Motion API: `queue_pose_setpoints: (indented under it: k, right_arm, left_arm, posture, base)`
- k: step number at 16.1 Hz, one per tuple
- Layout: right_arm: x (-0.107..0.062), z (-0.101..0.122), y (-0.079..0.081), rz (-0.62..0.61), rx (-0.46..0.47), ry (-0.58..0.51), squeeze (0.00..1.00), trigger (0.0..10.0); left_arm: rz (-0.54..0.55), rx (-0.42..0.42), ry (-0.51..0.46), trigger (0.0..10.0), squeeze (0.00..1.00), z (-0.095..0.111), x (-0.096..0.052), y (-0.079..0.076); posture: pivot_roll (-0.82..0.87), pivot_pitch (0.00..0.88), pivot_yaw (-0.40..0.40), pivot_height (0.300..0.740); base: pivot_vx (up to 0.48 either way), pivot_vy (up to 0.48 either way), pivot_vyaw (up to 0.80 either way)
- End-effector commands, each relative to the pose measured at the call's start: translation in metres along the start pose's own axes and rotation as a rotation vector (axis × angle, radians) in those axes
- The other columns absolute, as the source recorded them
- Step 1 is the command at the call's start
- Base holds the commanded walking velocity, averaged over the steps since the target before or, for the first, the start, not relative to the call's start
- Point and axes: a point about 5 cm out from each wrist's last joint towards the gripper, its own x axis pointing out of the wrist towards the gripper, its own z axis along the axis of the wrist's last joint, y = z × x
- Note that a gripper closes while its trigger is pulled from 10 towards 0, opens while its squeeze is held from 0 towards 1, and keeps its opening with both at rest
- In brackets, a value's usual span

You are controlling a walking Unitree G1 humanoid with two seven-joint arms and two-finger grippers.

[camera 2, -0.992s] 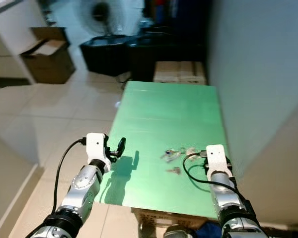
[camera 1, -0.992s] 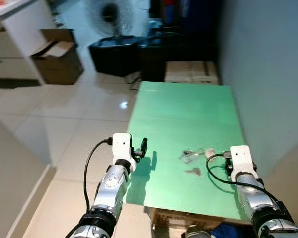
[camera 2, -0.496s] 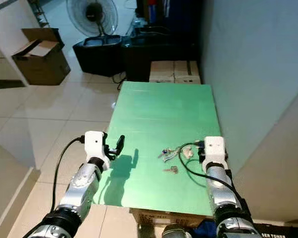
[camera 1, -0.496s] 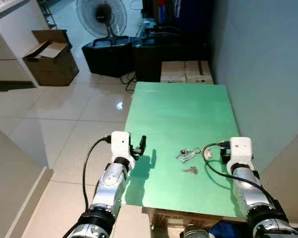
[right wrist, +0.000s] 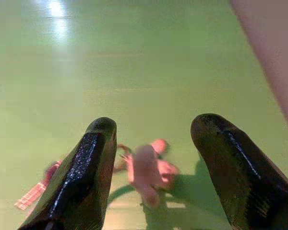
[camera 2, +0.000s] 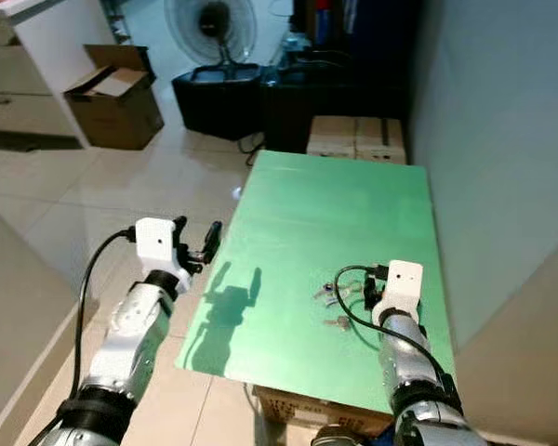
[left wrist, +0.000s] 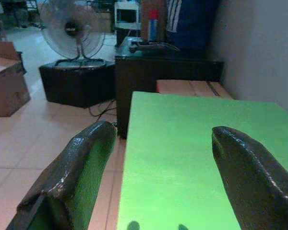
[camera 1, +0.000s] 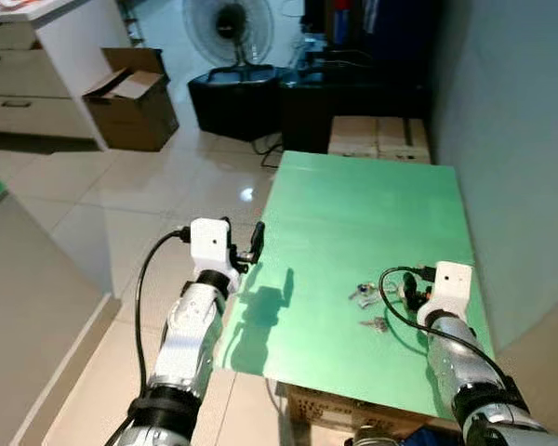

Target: Hang keys on a hook

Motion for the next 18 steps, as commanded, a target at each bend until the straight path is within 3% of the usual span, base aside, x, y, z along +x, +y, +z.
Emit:
queue_pose_setpoints:
  k: [1,9,13,18]
  right_arm:
    - [0.003,0.004,0.007,0.026,-0.005,-0.007,0.0,10.0]
    - [0.002,-0.007,0.015,0.015,0.024,0.078,0.0,10.0]
    - [0.0,-0.016,0.011,-0.024,0.004,0.134,0.0,10.0]
    - [-0.002,-0.025,0.006,-0.078,0.09,0.208,0.0,10.0]
  left_arm:
    - [0.01,0.007,0.007,10.0,0.0,0.001,-0.003,0.003]
    - [0.023,-0.01,0.07,10.0,0.0,-0.001,-0.01,0.004]
    - [0.01,-0.014,0.088,10.0,0.0,-0.002,-0.012,0.002]
    - [-0.011,-0.006,0.096,10.0,0.0,0.001,-0.01,0.003]
  posture:
    - [-0.15,0.0,0.093,0.74]
    - [-0.13,0.0,0.098,0.74]
    - [-0.13,0.009,0.109,0.74]
    - [-0.14,0.02,0.133,0.74]
  base:
    - [0.0,0.0,0.0]
    - [0.0,0.0,0.0]
    - [0.0,0.0,0.0]
    - [0.0,0.0,0.0]
